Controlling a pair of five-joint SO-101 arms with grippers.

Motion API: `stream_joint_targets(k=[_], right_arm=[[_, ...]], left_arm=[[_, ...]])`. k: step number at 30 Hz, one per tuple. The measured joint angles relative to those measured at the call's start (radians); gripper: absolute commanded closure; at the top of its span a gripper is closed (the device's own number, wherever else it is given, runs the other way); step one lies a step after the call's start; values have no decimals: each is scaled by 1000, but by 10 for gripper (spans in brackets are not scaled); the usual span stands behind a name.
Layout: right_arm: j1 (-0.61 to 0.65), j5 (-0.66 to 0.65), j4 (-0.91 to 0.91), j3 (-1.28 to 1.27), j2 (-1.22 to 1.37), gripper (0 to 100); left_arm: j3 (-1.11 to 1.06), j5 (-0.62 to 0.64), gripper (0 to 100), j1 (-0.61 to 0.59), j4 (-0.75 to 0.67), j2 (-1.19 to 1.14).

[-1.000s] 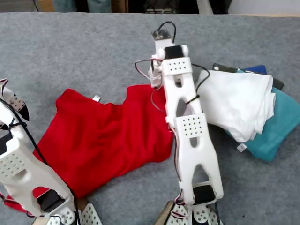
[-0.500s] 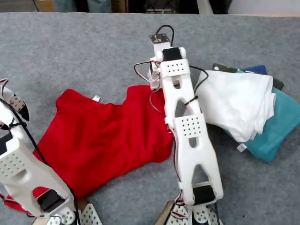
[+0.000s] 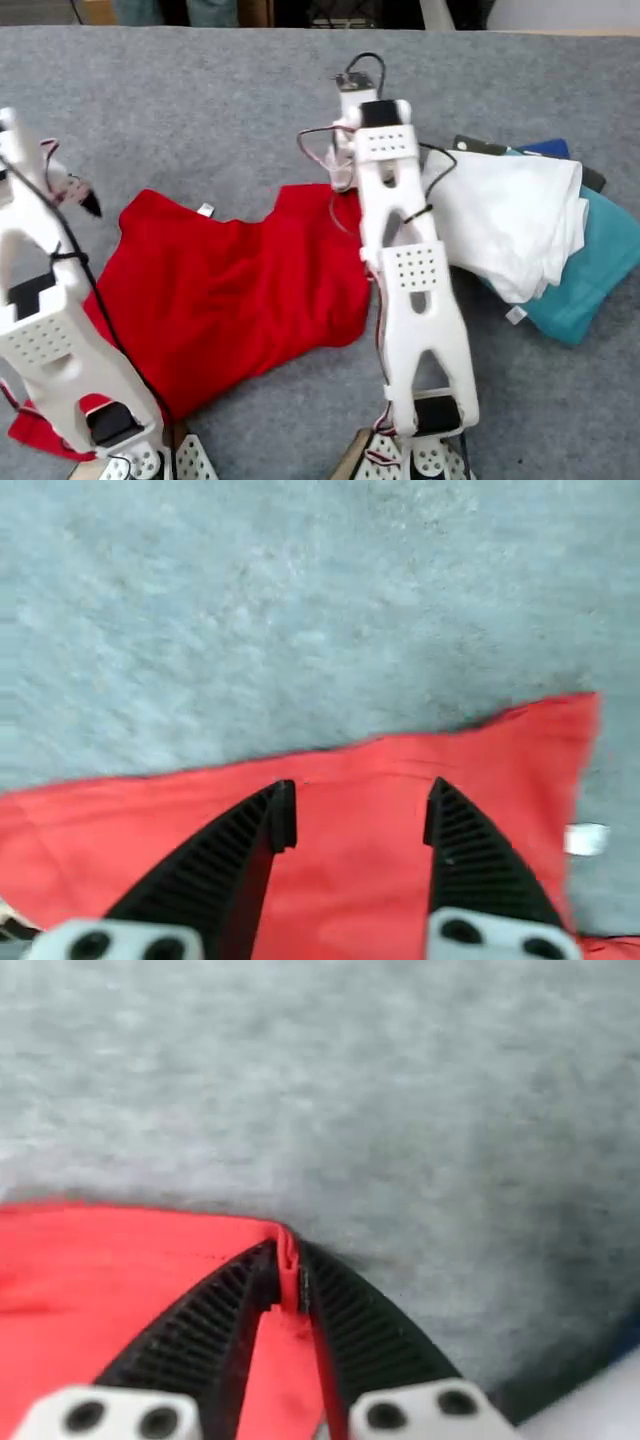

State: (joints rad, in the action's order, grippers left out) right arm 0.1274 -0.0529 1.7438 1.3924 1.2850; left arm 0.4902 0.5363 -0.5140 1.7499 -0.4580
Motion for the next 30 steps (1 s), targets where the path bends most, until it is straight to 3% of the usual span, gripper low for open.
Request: stream_joint_targets(k=[8, 15, 22, 30], right_arm=[[-8, -5, 0, 86, 64, 985], [-8, -5, 12, 135, 89, 985], [-8, -5, 12, 140, 89, 985], [-8, -5, 12, 140, 89, 985]], left_arm=[[189, 189, 770, 238, -66, -155], [511, 301, 770, 313, -80, -433], [723, 336, 816, 290, -3, -675], [766, 338, 817, 238, -3, -701]])
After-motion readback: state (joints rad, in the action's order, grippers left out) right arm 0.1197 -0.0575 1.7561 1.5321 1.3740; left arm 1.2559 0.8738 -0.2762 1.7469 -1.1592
